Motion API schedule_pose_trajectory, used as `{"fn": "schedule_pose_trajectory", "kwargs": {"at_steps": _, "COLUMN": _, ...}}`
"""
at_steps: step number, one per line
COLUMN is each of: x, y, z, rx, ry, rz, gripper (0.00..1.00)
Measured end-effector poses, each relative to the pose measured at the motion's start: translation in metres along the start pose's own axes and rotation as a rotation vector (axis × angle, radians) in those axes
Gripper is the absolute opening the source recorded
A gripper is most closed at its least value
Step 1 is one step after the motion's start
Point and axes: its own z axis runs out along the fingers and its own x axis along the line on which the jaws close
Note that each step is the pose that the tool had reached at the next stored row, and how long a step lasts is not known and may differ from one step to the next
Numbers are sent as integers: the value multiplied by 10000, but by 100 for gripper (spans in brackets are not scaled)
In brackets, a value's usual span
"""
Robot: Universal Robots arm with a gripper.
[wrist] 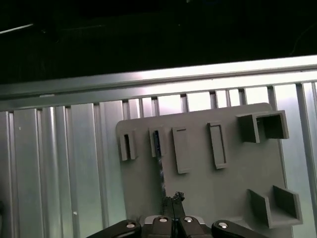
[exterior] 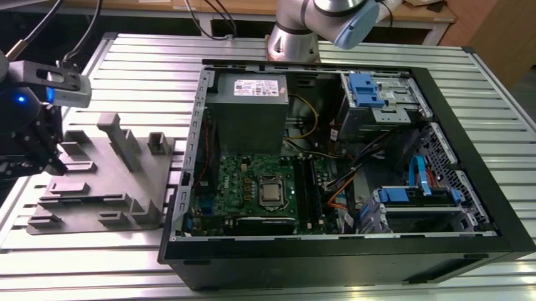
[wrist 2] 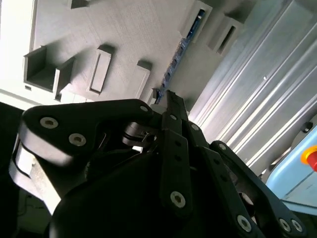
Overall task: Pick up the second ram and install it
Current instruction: 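Pick up the second ram and move it above second insertion slot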
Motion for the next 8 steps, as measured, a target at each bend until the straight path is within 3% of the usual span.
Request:
{"fn": "schedule_pose_trajectory", "kwargs": {"at_steps": 2, "x": 0, "y": 0, "z": 1, "rx": 1, "ry": 12, "rz": -312, "gripper": 7}}
{"fn": "schedule_pose_trajectory", "kwargs": {"at_steps": 8, "x": 1, "y": 2, "z": 11, "rx": 16, "ry": -15, "rz": -339, "gripper": 7}}
